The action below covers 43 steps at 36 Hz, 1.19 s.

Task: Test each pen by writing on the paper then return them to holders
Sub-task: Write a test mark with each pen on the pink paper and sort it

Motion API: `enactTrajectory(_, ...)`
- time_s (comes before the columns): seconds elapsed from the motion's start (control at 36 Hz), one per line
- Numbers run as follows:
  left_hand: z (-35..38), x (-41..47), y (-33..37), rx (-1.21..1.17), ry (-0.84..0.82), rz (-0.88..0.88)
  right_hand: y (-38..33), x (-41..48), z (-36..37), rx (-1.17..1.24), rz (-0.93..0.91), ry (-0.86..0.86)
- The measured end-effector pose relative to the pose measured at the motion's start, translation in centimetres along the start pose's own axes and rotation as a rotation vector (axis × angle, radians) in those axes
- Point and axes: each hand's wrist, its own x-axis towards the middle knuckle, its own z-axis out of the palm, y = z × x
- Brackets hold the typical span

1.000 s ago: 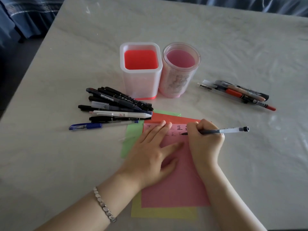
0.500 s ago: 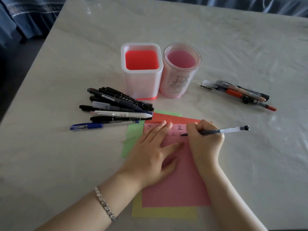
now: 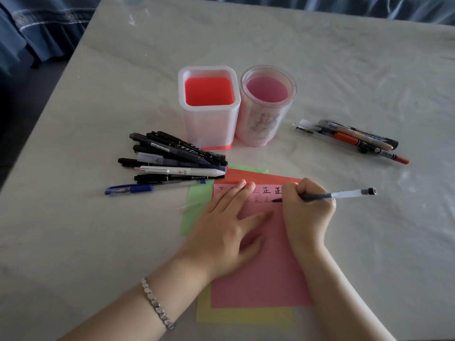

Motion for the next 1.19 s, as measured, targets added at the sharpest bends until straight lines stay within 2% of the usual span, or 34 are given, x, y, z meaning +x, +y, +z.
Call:
enactTrajectory(0.14, -0.1, 0.0, 0.0, -0.02, 0.034, 0.021, -0.4, 0.2, -0.5, 0.119, 0.064, 0.05)
enactTrajectory(0.28, -0.5, -0.4, -0.3, -0.052, 0.189, 0.058, -0.9, 0.1, -1.5, 0.141, 0.158, -0.012)
enactTrajectory(0.36, -1.3, -0.9, -0.4, 0.021, 0.267, -0.016, -1.4, -0.4, -2.6, 0.137, 0.167, -0.07)
enactTrajectory(0.47, -2.7, -1.7, -1.0, 0.147, 0.346, -0.215, -2.3, -1.4, -4.0, 0.091, 0.154, -0.166)
enactTrajectory(0.58, -3.8, -2.9, -2.7, 0.253, 0.321, -0.327, -3.2, -2.1, -4.7, 0.098, 0.171, -0.249)
enactTrajectory(0.72, -4.6, -4.0, -3.8, 0.223, 0.233, -0.335, -4.6, -2.8, -5.1, 0.171, 0.196, -0.333)
enactTrajectory(0.78, -5.2, -4.0, -3.4, 0.106, 0.233, -0.366, -5.0, -3.1, -5.2, 0.191, 0.223, -0.353)
enactTrajectory(0.89, -6.8, -3.0, -0.7, -0.511, 0.228, -0.598, -6.2, -3.7, -5.2, 0.317, 0.287, -0.31)
enactTrajectory(0.97, -7.5, -2.2, 0.8, -0.877, 0.206, -0.591, -7.4, -3.9, -5.3, 0.45, 0.352, -0.282)
enactTrajectory(1.08, -7.6, -2.0, 1.6, -0.961, 0.192, -0.51, -8.8, -3.9, -5.4, 0.564, 0.362, -0.272)
enactTrajectory(1.19, -7.7, -1.7, 2.3, -0.949, 0.201, -0.484, -9.5, -3.8, -5.7, 0.542, 0.352, -0.293)
